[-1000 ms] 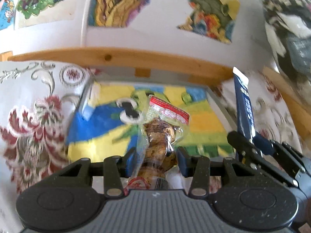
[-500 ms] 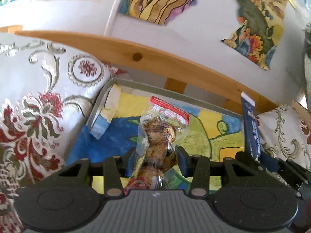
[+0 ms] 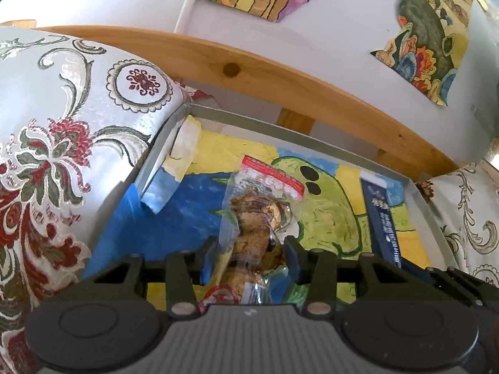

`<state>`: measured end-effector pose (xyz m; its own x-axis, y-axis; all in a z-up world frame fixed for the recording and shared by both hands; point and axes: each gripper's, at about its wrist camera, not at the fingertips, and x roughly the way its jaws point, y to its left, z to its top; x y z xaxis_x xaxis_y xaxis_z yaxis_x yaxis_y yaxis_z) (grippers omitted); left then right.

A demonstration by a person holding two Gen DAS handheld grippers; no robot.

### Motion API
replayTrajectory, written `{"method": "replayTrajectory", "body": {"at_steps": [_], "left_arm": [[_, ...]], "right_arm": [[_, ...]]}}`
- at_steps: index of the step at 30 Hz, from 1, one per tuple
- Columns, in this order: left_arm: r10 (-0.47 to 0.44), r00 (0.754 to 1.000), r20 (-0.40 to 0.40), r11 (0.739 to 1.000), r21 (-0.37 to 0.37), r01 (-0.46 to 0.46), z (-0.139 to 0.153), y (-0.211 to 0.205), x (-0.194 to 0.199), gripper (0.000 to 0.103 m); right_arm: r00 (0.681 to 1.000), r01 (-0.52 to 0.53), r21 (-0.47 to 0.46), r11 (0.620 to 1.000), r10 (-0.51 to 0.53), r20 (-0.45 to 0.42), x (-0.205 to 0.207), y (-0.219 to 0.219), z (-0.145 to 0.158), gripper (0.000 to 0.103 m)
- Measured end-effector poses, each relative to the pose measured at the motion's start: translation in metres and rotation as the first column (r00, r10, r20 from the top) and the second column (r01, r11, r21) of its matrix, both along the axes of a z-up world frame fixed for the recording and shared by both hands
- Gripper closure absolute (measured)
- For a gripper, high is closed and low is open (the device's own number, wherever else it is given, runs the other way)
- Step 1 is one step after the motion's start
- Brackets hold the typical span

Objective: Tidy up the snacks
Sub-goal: 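Carry the blue stick into the tray with the right gripper while the left places the cookies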

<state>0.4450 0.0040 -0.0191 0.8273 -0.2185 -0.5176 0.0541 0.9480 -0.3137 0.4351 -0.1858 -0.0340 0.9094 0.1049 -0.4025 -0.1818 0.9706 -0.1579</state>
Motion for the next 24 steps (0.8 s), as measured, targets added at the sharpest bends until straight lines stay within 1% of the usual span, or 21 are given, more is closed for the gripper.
{"method": "replayTrajectory", "body": {"at_steps": [4,6,8,9,11,12,13,14,15,19,21,23,24], "left_arm": [[-0.002,1.0,0.0,1.0,-0.001,0.002,0.002,0.0,0.0,0.051],[0.001,1.0,0.0,1.0,0.005,-0.001,0.002,-0.002,0.0,0.051],[0.003,1.0,-0.013,1.0,0.009,-0.003,0.003,-0.003,0.0,0.045],[0.006,1.0,-0.016,1.0,0.006,-0.006,0.004,-0.003,0.0,0.042],[0.018,1.0,-0.013,1.0,0.003,-0.018,0.006,-0.003,-0.002,0.033],[0.02,1.0,-0.009,1.0,0.001,-0.02,0.007,-0.003,-0.003,0.031],[0.025,1.0,-0.004,1.0,0.0,-0.025,0.008,-0.002,-0.005,0.027],[0.031,1.0,0.002,1.0,0.001,-0.031,0.009,-0.002,-0.007,0.023],[0.036,0.999,0.008,0.999,0.003,-0.036,0.011,-0.002,-0.009,0.021],[0.053,0.998,0.039,0.998,0.014,-0.053,0.019,-0.002,-0.021,0.013],[0.054,0.997,0.06,0.998,0.01,-0.055,0.024,-0.001,-0.03,0.009],[0.054,0.995,0.088,0.999,0.005,-0.054,0.03,0.001,-0.041,0.004],[0.054,0.993,0.104,0.998,0.009,-0.055,0.033,0.001,-0.047,0.003]], "right_arm": [[1.0,0.01,0.006,1.0,-0.01,-0.015,0.002,-0.001,-0.003,0.071],[1.0,0.009,0.004,1.0,-0.009,-0.015,0.002,-0.001,-0.003,0.067],[1.0,0.007,0.005,1.0,-0.007,-0.01,0.001,-0.001,-0.001,0.058],[1.0,0.007,0.004,1.0,-0.007,-0.005,-0.001,-0.001,0.0,0.056],[1.0,0.011,-0.001,1.0,-0.011,0.007,-0.003,-0.002,0.002,0.047],[1.0,0.015,-0.001,1.0,-0.015,0.014,-0.005,-0.003,0.003,0.042],[1.0,0.019,0.002,1.0,-0.019,0.02,-0.007,-0.004,0.005,0.039],[0.999,0.024,0.006,1.0,-0.024,0.027,-0.009,-0.006,0.007,0.034],[0.999,0.028,0.013,1.0,-0.029,0.038,-0.012,-0.008,0.01,0.03],[0.995,0.048,0.033,0.998,-0.05,0.08,-0.024,-0.014,0.021,0.017],[0.993,0.056,0.043,0.998,-0.06,0.1,-0.03,-0.017,0.027,0.007],[0.991,0.058,0.054,0.997,-0.064,0.12,-0.038,-0.019,0.034,0.004],[0.989,0.056,0.06,0.997,-0.064,0.134,-0.043,-0.021,0.038,0.002]]}}
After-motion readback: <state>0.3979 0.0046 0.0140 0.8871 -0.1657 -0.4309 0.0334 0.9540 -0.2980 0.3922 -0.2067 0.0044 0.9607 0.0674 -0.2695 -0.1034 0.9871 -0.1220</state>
